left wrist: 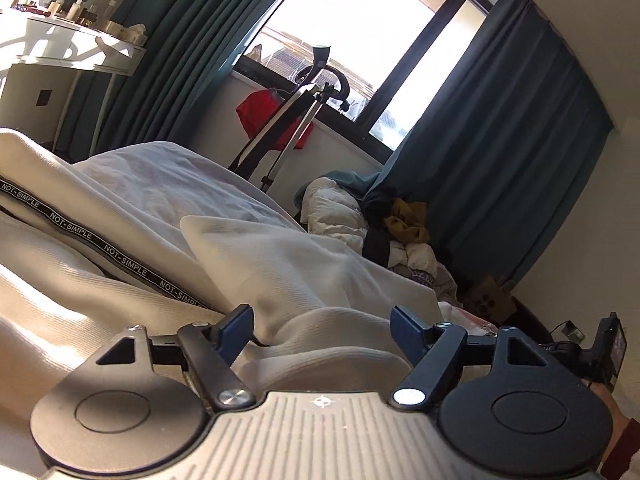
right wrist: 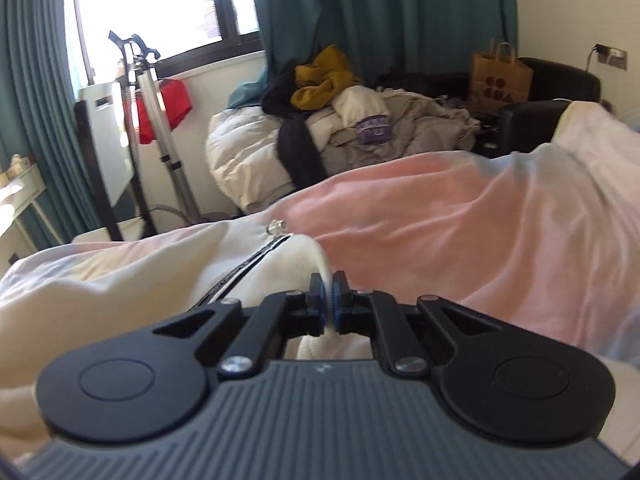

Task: Fold clothes

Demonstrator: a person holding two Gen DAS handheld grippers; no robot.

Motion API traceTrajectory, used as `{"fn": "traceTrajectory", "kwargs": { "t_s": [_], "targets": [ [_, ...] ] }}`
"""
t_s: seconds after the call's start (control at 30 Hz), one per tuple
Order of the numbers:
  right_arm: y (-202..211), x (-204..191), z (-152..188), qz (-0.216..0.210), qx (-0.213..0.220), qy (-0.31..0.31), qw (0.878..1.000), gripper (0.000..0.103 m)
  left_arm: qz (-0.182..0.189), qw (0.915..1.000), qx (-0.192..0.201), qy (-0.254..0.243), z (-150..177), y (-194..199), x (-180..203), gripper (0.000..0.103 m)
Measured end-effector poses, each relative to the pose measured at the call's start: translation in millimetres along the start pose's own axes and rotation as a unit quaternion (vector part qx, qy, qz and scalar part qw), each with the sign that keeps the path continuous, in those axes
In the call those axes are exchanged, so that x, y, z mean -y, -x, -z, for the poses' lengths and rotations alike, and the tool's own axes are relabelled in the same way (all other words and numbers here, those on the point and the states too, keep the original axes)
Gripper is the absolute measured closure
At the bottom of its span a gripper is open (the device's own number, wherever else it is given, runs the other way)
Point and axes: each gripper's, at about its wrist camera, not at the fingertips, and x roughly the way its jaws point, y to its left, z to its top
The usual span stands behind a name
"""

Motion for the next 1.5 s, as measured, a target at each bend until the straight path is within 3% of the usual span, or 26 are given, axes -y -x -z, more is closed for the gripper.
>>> {"fn": "traceTrajectory", "kwargs": {
  "t_s": [0.13, 0.27, 0.43, 0.57, 0.63, 0.73, 0.87, 1.0, 1.13, 1.3, 1.37, 1.5],
  "targets": [
    [-12, 67, -14, 0.078, -0.001, 0.007, 0.997, 0.096, 0.008, 0.9998, -0.018, -0.005, 6, -11, 2, 0.026],
    [-27, 108, -17, 0.113, -0.012, -0.009, 0.994, 0.096, -0.002, 0.9993, -0.036, -0.011, 13, -25, 1, 0.026],
    [-26, 115, -58, 0.102, 0.032, -0.068, 0.992, 0.096, -0.018, 0.9988, -0.040, -0.022, 18, -35, -1, 0.026],
    [-7, 107, -110, 0.100, 0.091, -0.046, 0.990, 0.096, -0.020, 0.9985, -0.043, -0.027, 22, -39, -2, 0.026],
    [2, 120, -120, 0.103, 0.110, -0.053, 0.987, 0.096, -0.018, 0.9984, -0.045, -0.030, 24, -39, 0, 0.026],
    [-4, 150, -95, 0.135, 0.084, -0.056, 0.986, 0.096, -0.015, 0.9978, -0.051, -0.039, 27, -40, 3, 0.026],
    [-29, 198, -27, 0.137, -0.021, -0.094, 0.986, 0.095, -0.015, 0.9966, -0.063, -0.050, 29, -43, 3, 0.025],
    [-20, 222, 16, 0.098, -0.030, -0.178, 0.979, 0.090, -0.019, 0.9963, -0.070, -0.045, 29, -46, 1, 0.025],
    [-2, 223, 28, 0.055, -0.029, -0.239, 0.969, 0.085, -0.023, 0.9959, -0.076, -0.044, 28, -47, 4, 0.025],
    [18, 213, 36, 0.024, -0.008, -0.279, 0.960, 0.036, -0.026, 0.9956, -0.079, -0.042, 28, -46, 6, 0.025],
    [11, 213, 40, 0.013, -0.028, -0.298, 0.954, 0.035, -0.027, 0.9954, -0.081, -0.042, 28, -45, 7, 0.025],
    [-16, 218, 45, 0.043, -0.055, -0.311, 0.948, 0.035, -0.027, 0.9955, -0.081, -0.042, 29, -44, 6, 0.025]
  ]
}}
